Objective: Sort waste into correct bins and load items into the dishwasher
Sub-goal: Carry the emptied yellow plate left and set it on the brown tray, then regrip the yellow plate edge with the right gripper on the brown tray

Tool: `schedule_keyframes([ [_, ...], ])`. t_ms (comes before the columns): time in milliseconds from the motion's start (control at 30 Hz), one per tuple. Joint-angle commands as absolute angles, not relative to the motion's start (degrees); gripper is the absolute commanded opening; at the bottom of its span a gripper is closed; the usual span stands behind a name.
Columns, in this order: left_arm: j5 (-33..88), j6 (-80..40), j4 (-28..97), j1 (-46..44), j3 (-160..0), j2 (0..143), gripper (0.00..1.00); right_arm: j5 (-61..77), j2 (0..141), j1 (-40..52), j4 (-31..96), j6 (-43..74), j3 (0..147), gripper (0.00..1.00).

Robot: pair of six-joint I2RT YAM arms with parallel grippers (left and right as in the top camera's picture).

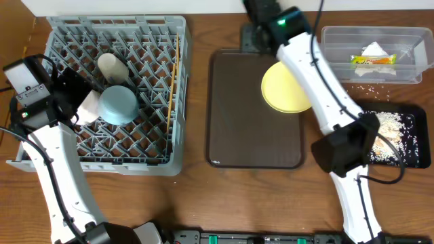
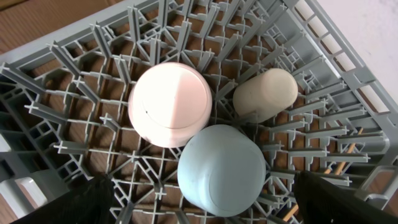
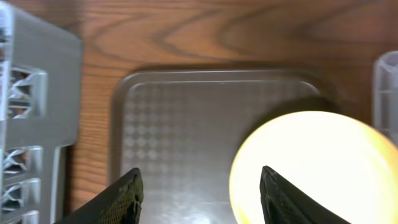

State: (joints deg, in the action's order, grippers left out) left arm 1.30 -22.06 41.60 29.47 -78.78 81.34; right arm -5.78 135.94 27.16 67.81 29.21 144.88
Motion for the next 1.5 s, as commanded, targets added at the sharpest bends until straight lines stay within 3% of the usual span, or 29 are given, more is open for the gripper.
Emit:
schedule_keyframes([
  [0, 0.82, -21.74, 41.58, 29.56, -79.09, 81.67, 0.94, 3.14, 136.09, 22.87, 69.23, 25.41, 144.75, 0.59],
  [167, 0.82, -21.71, 41.58, 29.56, -79.09, 81.67, 0.94, 4.73, 136.09, 20.43, 71.85, 21.87, 144.73, 0.61],
  [200, 0.82, -21.71, 41.58, 29.56, -79.09, 81.67, 0.94, 4.43, 136.09, 20.25, 71.61, 21.54, 144.73, 0.69],
  [233, 0.82, -21.71, 41.58, 29.56, -79.09, 81.67, 0.94, 4.10, 136.09, 20.25, 71.35, 21.58, 144.73, 0.98],
  [433, 0.82, -21.74, 41.58, 29.56, -79.09, 81.67, 0.94, 3.90, 136.09, 20.27, 68.34, 21.61, 144.70, 0.99],
  [667, 0.82, -21.71, 41.58, 29.56, -79.09, 81.67, 0.94, -3.38, 136.11, 22.31, 62.94, 21.54, 138.17, 0.87],
  [833, 0.82, -21.71, 41.58, 29.56, -79.09, 81.67, 0.94, -5.21, 136.11, 25.69, 59.57, 21.21, 129.27, 0.68],
  [1233, 0.80, -21.74, 41.58, 29.56, -79.09, 81.67, 0.94, -15.66, 136.11, 30.20, 53.56, 20.73, 115.57, 0.47],
  [1467, 0.82, -21.74, 41.58, 29.56, -79.09, 81.67, 0.94, -15.59, 136.11, 30.39, 48.71, 20.75, 109.84, 0.45],
])
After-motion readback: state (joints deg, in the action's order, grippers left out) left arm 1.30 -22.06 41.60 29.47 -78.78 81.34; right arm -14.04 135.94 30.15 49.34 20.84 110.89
